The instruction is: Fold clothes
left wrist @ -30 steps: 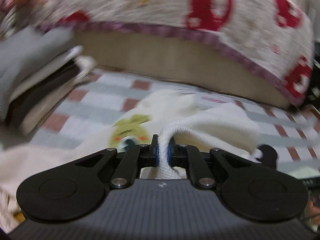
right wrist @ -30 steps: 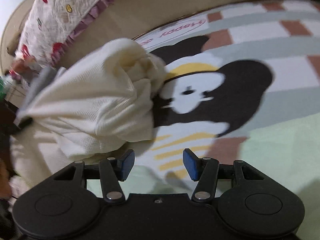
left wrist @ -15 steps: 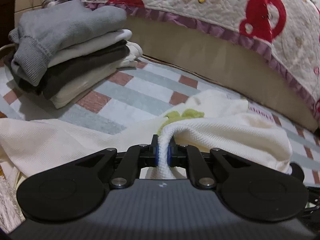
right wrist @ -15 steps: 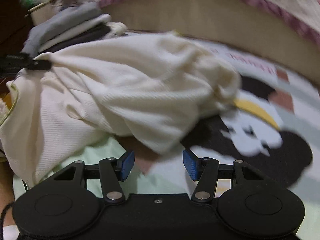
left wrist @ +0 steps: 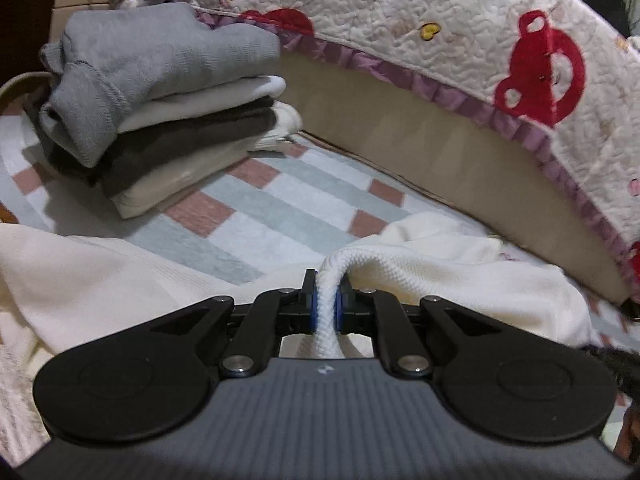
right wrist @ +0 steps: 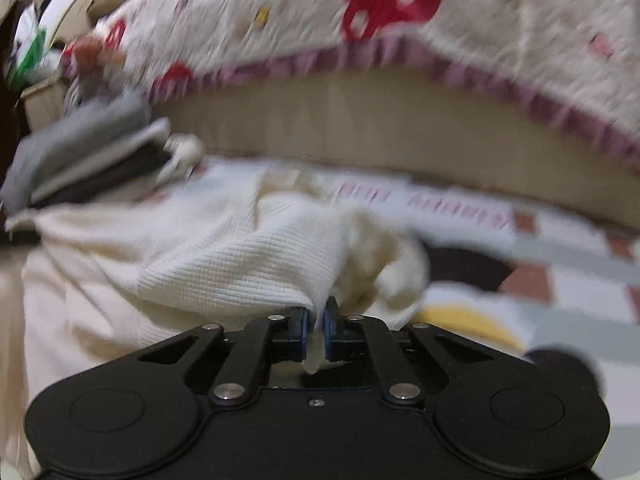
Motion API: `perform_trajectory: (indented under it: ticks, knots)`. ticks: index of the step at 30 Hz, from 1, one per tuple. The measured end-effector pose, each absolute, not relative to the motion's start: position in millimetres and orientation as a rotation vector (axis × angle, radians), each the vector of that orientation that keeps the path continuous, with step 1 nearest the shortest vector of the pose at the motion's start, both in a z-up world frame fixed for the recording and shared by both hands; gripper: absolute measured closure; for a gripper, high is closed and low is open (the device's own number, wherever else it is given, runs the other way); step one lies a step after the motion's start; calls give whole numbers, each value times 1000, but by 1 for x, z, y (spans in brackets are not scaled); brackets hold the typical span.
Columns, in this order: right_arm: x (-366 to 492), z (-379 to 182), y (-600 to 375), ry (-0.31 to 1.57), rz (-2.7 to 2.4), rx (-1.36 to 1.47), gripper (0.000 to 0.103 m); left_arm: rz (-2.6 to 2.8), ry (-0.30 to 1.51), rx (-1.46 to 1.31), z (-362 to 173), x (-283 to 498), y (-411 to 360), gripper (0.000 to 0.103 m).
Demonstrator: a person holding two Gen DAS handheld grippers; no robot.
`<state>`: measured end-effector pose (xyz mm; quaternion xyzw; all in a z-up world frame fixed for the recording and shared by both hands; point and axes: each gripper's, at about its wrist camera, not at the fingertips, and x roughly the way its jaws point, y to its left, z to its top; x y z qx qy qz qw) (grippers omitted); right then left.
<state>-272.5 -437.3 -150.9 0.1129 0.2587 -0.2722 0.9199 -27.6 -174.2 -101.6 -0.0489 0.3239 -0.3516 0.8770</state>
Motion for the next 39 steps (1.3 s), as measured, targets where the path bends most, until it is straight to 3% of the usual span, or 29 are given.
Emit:
perform_trajectory:
  ticks: [9,15,17,18,20,21,25,29,32,38,39]
  knots:
    - [-298,-58,-440,430,-779,-131,98,-1191,663,-139,-90,-90,-208,96]
    - [-301,3,-411,313,-976,-443,97,-1182,754,-349,-96,-64,-192,96]
    - [-294,6,-427,405,-904,-334,91,-1089,773,-349,-100,-50,-188,96]
    - [-292,-1,-439,447,-824,-244,89,-1023,776,-319,-102,-44,-186,96]
    - [-289,-20,-461,522,-742,-106,63,-903,795,-262,-111,-32,-181,96]
    - [-287,-33,-471,558,-740,-58,55,-857,820,-254,-118,-26,-179,96]
    - [-294,-79,-498,681,-774,108,55,-792,929,-293,-136,-11,-175,96]
    - [-321,-112,-495,758,-696,258,53,-800,919,-263,-136,-15,-182,96]
    - [-334,-135,-485,839,-696,234,45,-816,918,-263,-137,-16,-183,95]
    - [-347,-172,-516,877,-764,421,45,-845,947,-311,-142,-14,-180,94]
    - [-347,-181,-525,873,-752,502,54,-856,957,-306,-143,-14,-182,94]
